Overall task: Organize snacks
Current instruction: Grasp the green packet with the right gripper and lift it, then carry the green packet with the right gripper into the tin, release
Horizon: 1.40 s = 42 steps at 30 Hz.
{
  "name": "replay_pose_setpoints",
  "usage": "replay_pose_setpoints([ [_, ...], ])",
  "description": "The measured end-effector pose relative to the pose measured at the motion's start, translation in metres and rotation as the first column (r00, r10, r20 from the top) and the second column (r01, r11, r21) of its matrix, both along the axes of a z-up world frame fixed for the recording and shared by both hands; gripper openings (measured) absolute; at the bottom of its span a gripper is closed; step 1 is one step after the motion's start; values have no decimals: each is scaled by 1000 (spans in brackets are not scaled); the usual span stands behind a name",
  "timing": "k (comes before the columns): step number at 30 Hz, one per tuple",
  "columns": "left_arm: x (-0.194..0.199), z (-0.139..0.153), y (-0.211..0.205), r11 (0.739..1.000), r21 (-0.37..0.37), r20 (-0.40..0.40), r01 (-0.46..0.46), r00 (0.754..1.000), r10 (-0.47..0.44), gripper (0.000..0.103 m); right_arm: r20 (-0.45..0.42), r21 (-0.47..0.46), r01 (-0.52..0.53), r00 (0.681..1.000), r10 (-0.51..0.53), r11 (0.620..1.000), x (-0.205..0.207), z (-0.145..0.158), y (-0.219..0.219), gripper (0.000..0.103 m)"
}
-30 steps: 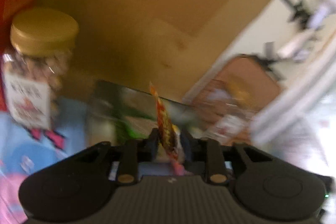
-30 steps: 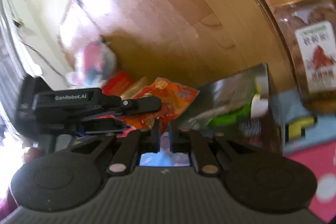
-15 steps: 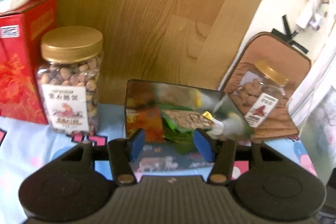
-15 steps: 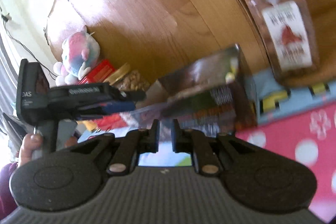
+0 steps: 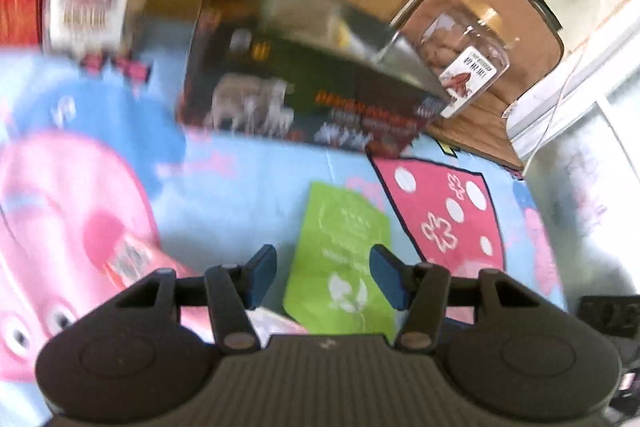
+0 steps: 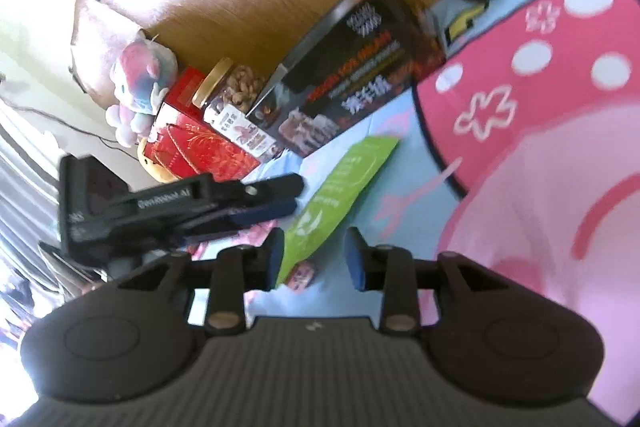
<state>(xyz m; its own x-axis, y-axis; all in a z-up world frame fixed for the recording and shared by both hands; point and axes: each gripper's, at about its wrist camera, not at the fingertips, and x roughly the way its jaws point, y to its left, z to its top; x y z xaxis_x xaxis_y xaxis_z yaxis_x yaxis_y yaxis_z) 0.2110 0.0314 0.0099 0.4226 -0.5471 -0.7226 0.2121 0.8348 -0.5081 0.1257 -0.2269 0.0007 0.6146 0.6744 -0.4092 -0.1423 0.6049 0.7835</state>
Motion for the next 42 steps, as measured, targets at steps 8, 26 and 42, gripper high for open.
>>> replay_pose_setpoints([
  [8, -24, -3, -17, 999, -45, 0, 8, 1000, -8, 43, -40, 6, 27, 999, -27, 1000, 7, -10, 3, 12],
  [26, -46, 36, -35, 992, -121, 109, 40, 994, -27, 43, 235, -169, 83, 971, -41, 982, -31, 40, -4, 12],
  [42, 86, 77, -52, 999, 36, 184, -39, 982, 32, 47, 198, -41, 121, 974, -110, 992, 99, 61, -18, 12],
])
